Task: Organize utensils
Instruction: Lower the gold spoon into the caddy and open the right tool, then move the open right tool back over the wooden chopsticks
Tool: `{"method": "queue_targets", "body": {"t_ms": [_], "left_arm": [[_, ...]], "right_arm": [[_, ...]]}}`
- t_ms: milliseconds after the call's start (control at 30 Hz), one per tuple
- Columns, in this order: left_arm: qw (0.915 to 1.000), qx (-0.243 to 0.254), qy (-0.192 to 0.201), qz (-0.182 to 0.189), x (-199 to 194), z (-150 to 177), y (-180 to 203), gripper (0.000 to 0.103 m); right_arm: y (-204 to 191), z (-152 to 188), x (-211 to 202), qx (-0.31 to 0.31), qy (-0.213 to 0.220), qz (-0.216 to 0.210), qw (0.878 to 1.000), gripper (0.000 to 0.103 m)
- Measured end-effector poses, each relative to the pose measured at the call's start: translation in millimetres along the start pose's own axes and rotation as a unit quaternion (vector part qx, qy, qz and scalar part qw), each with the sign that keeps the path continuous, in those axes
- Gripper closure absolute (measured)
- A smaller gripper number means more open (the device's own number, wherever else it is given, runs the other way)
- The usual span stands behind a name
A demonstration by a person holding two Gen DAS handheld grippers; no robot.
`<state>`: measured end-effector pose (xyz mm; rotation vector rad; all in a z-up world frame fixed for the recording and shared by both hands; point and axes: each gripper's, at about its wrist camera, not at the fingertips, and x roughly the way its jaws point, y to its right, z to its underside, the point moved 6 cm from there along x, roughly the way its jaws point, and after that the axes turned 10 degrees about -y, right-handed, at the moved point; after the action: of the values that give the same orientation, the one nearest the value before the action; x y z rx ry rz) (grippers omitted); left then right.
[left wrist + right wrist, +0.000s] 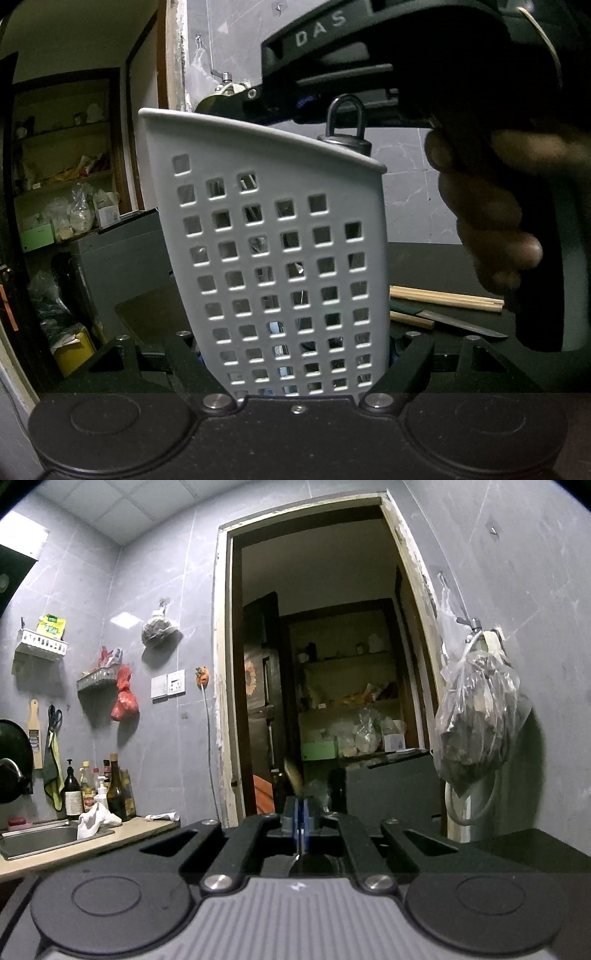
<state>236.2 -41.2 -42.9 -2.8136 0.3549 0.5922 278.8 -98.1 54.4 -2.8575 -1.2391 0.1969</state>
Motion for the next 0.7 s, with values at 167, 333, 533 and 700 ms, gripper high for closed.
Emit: {"method": "queue_targets", "body": {"t_ms": [167, 333, 533, 700], "left_arm": [[1.0000, 0.001, 0.000, 0.000, 0.1, 0.1, 0.3, 0.024], [1.0000, 0.000, 0.000, 0.000, 0.1, 0.0, 0.1, 0.024], [1.0000, 0.000, -0.001, 0.000, 0.5, 0.2, -0.1, 0.024], [1.0000, 0.000, 0.000, 0.000, 0.4, 0.1, -0.2, 0.024]], "right_arm": [[-1.6, 5.9, -4.0, -0.006, -0.008, 0.000, 1.000, 0.097], [-3.9, 7.6, -12.5, -0.013, -0.018, 0.000, 1.000, 0.075], [0.1, -1.8, -38.4, -0.008, 0.005, 0.011, 1.000, 0.039], [11.2, -7.5, -61.4, -0.008, 0.016, 0.043, 0.999, 0.015]]}}
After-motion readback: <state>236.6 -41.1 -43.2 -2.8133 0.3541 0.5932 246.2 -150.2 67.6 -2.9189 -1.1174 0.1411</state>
